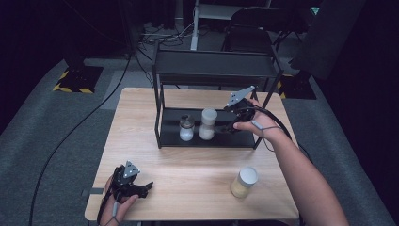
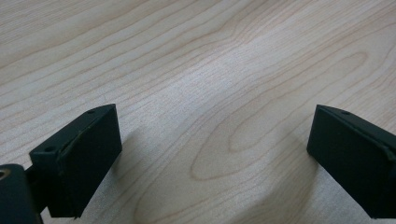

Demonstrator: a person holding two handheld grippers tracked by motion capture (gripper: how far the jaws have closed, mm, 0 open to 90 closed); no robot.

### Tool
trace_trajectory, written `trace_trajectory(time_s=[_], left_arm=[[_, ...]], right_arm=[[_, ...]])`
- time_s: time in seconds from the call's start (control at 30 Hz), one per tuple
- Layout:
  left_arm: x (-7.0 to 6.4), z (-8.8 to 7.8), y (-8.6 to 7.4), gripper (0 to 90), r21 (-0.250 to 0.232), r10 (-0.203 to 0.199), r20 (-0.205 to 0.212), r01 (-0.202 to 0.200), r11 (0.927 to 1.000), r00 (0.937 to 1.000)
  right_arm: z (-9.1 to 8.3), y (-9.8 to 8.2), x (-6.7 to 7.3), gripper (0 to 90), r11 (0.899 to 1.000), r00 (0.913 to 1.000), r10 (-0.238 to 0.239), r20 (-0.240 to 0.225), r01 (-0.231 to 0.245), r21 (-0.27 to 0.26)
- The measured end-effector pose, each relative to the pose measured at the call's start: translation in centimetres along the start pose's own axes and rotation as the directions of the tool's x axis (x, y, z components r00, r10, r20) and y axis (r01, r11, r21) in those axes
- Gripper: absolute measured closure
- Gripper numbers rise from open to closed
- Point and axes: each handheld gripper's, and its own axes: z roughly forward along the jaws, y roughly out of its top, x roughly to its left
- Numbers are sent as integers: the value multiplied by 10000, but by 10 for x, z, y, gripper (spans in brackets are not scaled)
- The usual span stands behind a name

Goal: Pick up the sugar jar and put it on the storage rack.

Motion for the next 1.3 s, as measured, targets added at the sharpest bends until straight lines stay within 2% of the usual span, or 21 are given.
trace_trajectory(time_s=[0.3,0.5,0.67,0.87,1.07,1.3], left_arm=[[0,0,0,30,0,-1,-1,1,10000,10000],[0,0,0,30,-2,-8,-2,8,10000,10000],[0,0,0,30,1,0,-5,0,10000,10000],[0,0,0,28,12,-39,-36,39,10000,10000],[-1,0,1,28,20,-41,-44,41,10000,10000],[-1,0,1,27,18,-48,-48,49,10000,10000]], right_arm=[[-31,-14,26,74,9998,9997,-148,174,151,-159],[-46,-23,44,74,9988,9992,-360,165,366,-334],[-54,-32,58,74,9984,9989,-468,50,470,-326],[-65,-41,78,75,9983,9988,-479,130,483,-325],[-69,-53,97,74,9990,9995,-229,235,238,-373],[-72,-64,114,75,9982,9995,-318,74,322,-496]])
